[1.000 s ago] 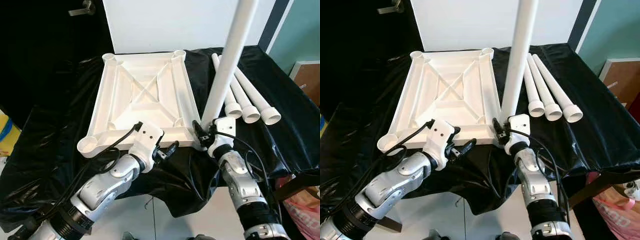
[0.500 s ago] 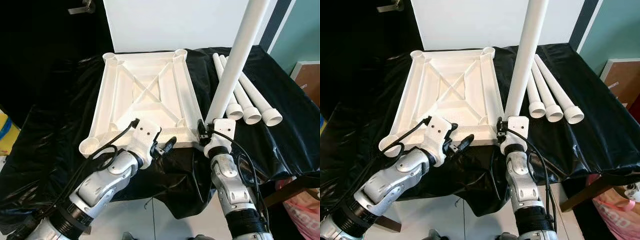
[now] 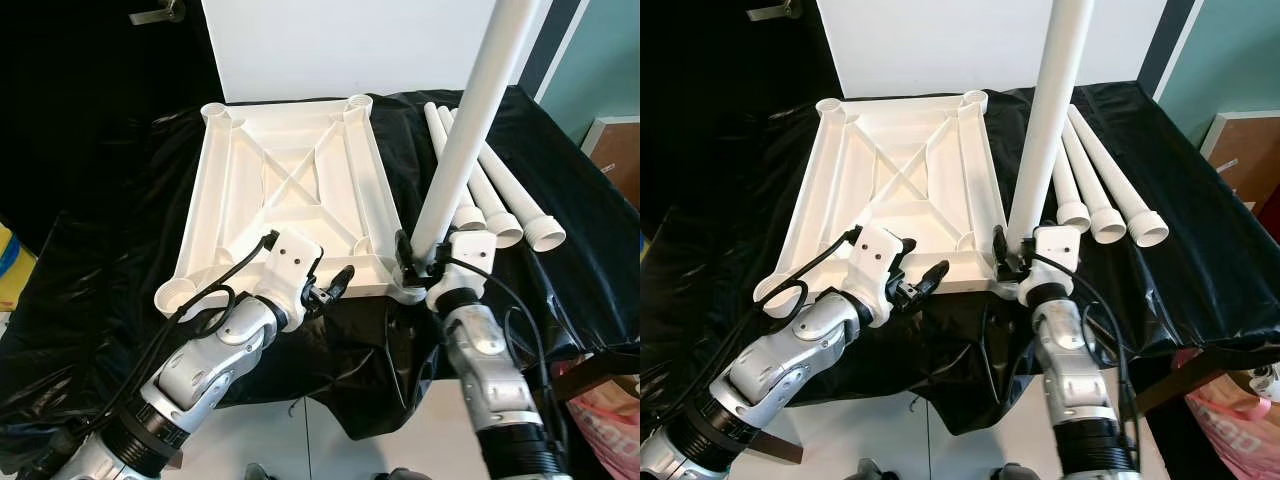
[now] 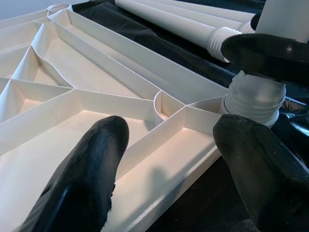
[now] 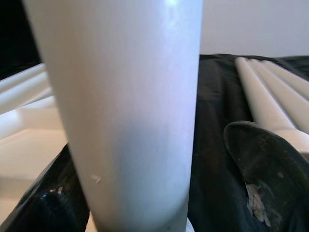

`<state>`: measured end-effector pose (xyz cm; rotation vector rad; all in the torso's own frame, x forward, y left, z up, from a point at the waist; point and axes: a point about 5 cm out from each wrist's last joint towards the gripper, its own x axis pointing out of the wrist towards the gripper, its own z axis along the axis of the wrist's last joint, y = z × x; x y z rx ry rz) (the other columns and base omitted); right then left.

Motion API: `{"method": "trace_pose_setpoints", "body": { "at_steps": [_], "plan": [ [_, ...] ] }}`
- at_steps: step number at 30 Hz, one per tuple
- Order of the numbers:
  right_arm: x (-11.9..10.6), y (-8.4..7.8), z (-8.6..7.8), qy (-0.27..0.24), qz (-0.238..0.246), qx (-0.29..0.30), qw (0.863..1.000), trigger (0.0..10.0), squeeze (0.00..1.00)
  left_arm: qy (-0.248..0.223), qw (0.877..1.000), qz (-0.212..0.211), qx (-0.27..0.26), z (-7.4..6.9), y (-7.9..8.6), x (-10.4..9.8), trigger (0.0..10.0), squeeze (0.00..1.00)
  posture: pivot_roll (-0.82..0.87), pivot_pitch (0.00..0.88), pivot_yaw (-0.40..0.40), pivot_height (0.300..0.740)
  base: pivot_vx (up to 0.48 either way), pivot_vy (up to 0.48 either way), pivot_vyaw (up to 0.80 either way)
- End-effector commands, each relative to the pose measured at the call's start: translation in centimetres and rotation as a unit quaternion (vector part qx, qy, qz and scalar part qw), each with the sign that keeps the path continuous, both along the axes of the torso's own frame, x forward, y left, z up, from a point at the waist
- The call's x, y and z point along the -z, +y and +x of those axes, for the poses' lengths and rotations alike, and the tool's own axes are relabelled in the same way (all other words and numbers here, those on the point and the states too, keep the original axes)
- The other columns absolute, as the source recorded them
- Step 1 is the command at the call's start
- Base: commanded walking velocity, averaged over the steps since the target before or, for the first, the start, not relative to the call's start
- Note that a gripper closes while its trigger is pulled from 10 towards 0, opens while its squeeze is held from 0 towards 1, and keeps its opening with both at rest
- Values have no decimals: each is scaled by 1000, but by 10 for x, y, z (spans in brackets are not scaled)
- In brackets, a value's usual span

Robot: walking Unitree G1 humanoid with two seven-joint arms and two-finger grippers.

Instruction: Building children table

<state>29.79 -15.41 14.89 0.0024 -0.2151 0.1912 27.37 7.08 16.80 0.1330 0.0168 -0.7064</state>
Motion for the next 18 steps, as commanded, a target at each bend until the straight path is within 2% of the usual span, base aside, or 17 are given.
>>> {"method": "trace_pose_setpoints", "body": {
  "at_steps": [1, 2, 3, 5, 7, 8, 10, 17, 18],
  "plan": [
    [2, -12, -1, 7, -3, -24, 1000, 10000, 1000, 9, 991, 8, 134, -11, -10, 2, 10000, 0, -141, 87, 23, 740, 0, 0, 0],
    [2, -12, -1, 7, -3, -24, 1000, 10000, 1000, 9, 991, 8, 134, -11, -10, 2, 10000, 0, -141, 87, 23, 740, 0, 0, 0],
    [1, -15, 0, 9, -11, -46, 999, 10000, 0, 10, 990, 7, 138, -12, -11, 2, 10000, 0, -143, 87, 25, 740, 0, 0, 0],
    [1, -15, 1, 10, -20, -67, 998, 10000, 0, 10, 990, 6, 142, -13, -12, 2, 10000, 0, -143, 87, 25, 740, 0, 0, 0],
    [3, -16, 6, 26, -46, -126, 991, 10000, 0, 17, 986, 2, 168, -17, -14, 2, 10000, 0, -142, 84, 27, 740, 0, 0, 0],
    [3, -16, 6, 26, -46, -126, 991, 10000, 0, 17, 986, 2, 168, -17, -14, 2, 10000, 0, -142, 84, 27, 740, 0, 0, 0],
    [6, -15, 12, 43, -66, -171, 982, 10000, 0, 25, 982, 2, 190, -20, -15, 3, 10000, 0, -141, 84, 28, 740, 0, 0, 0],
    [14, -12, 17, 67, -99, -227, 967, 10000, 0, 38, 976, 6, 213, -25, -16, 4, 10000, 0, -134, 81, 27, 740, 0, 0, 0],
    [15, -11, 19, 70, -103, -234, 964, 3529, 0, 44, 975, 6, 216, -26, -17, 5, 10000, 0, -134, 77, 30, 740, 0, 0, 0]
  ]
}}
